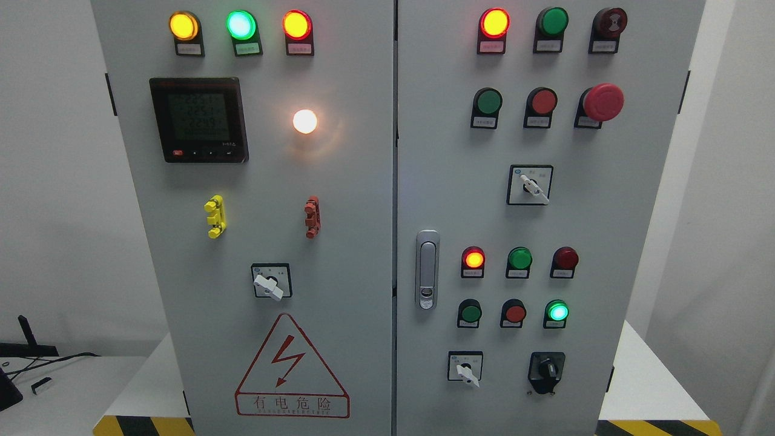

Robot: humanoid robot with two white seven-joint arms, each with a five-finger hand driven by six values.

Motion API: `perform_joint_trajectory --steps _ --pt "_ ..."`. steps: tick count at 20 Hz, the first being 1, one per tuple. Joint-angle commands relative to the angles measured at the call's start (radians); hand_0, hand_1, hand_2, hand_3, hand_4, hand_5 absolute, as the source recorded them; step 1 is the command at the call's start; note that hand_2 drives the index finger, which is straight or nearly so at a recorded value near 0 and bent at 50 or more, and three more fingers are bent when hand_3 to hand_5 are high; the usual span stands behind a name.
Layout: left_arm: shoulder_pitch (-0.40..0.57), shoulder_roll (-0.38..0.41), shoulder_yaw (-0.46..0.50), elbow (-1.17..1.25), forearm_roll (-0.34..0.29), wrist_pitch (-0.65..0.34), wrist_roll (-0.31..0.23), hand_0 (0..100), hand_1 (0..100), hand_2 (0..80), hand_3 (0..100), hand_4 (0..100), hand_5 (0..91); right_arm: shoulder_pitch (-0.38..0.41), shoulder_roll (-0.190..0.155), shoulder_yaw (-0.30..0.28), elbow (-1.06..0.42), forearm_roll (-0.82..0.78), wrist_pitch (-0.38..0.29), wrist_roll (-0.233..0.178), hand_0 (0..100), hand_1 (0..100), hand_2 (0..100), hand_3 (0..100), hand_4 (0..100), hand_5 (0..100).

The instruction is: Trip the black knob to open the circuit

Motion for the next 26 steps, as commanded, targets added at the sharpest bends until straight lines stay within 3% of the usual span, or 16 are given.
perform_joint_trajectory --steps 1,7,11,26 --pt "0.0 -0.001 0.0 0.0 -0.031 -0.001 0.001 12 39 0.0 0 0 0.0 0.093 0.002 -0.081 -0.144 -0.04 -0.004 0.007 11 16 32 46 42 38" --pt "0.0 0.0 0.0 0.0 -0.031 -0.001 0.001 12 39 0.0 0 0 0.0 0.111 0.006 -0.096 -0.175 -0.046 -0.002 0.007 9 14 29 45 40 36" --pt "0.0 0.0 0.0 0.0 -0.031 -0.001 0.001 12 39 0.0 0 0 0.0 0.114 0.005 -0.096 -0.177 -0.08 0.002 0.007 7 12 21 34 31 30" --pt "0.0 0.0 0.0 0.0 -0.031 -0.001 0.001 12 39 0.0 0 0 0.0 0.119 0.009 -0.083 -0.172 -0.082 0.011 0.006 6 8 11 17 16 17"
